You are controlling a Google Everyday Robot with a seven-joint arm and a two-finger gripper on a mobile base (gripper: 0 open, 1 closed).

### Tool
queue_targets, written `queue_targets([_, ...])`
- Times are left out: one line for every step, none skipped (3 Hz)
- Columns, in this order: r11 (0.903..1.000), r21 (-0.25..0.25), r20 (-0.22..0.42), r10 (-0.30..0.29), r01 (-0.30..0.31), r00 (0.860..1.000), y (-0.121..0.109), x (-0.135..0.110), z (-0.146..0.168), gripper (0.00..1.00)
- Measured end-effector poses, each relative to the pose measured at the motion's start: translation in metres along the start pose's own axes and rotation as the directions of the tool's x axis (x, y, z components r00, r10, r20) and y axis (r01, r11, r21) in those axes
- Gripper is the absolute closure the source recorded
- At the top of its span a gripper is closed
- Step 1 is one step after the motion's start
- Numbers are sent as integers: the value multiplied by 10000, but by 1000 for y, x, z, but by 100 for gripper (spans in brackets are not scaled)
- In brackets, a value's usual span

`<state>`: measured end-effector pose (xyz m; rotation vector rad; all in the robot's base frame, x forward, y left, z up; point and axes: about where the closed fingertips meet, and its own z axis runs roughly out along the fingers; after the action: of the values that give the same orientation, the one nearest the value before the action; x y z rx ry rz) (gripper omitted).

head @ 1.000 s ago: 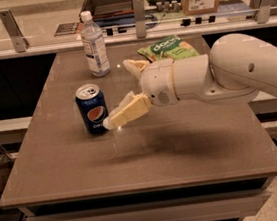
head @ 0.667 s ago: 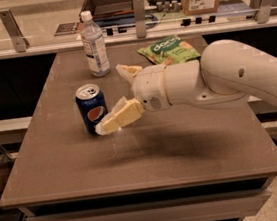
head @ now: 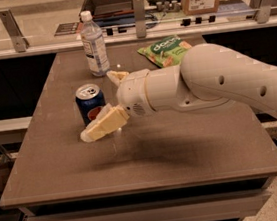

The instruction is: Knock pepsi can over

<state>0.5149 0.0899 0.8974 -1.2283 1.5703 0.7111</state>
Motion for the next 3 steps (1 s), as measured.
queue_targets([9994,353,86,-14,11,10000,-5,-5,6,0])
queue_targets([9988,478,408,67,-87,9991,-9,-6,10,0])
queue_targets([9986,374,720,355,-382,9968,-12,-1,15,0])
